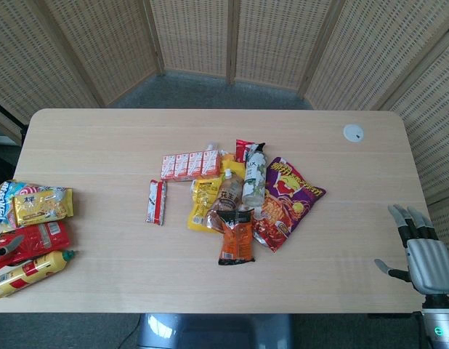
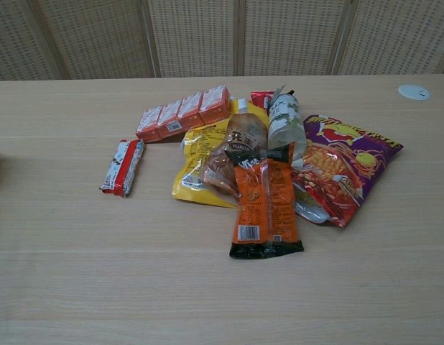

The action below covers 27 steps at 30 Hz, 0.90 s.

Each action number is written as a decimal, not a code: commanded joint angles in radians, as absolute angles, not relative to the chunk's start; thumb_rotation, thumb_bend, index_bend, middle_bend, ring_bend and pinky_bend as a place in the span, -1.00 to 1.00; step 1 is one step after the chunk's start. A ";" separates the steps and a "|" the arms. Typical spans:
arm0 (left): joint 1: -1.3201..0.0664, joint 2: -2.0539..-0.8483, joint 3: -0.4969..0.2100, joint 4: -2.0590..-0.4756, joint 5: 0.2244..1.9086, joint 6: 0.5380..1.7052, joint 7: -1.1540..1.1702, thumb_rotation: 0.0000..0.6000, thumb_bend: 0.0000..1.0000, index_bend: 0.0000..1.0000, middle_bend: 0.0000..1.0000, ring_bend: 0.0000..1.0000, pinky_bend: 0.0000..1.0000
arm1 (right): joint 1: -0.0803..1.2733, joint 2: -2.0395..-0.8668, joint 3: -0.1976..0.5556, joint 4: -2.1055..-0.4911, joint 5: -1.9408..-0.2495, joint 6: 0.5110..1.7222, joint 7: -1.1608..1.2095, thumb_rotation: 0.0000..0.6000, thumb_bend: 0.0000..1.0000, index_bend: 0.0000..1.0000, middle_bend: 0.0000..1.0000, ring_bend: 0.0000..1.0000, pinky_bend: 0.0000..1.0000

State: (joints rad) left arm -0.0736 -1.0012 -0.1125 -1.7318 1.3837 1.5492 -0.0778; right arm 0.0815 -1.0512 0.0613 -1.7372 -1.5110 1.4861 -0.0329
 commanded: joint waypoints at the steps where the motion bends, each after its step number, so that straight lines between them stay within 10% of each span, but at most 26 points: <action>1: -0.073 -1.001 -0.113 -1.732 1.384 1.549 -0.077 0.91 -0.99 -1.00 -1.00 -1.00 -1.00 | 0.081 -1.050 0.061 -1.738 -1.512 1.486 -0.032 1.00 -1.00 -1.00 -1.00 -1.00 -1.00; 12: -0.100 -1.013 -0.100 -1.706 1.432 1.501 -0.081 0.94 -0.99 -1.00 -1.00 -1.00 -1.00 | 0.076 -1.040 0.071 -1.740 -1.500 1.494 -0.011 1.00 -1.00 -1.00 -1.00 -1.00 -1.00; 27: -0.483 -1.018 -0.097 -1.255 1.949 1.392 -0.147 1.00 -0.99 -1.00 -1.00 -1.00 -1.00 | 0.071 -1.054 0.114 -1.733 -1.429 1.522 -0.073 1.00 -1.00 -1.00 -1.00 -1.00 -1.00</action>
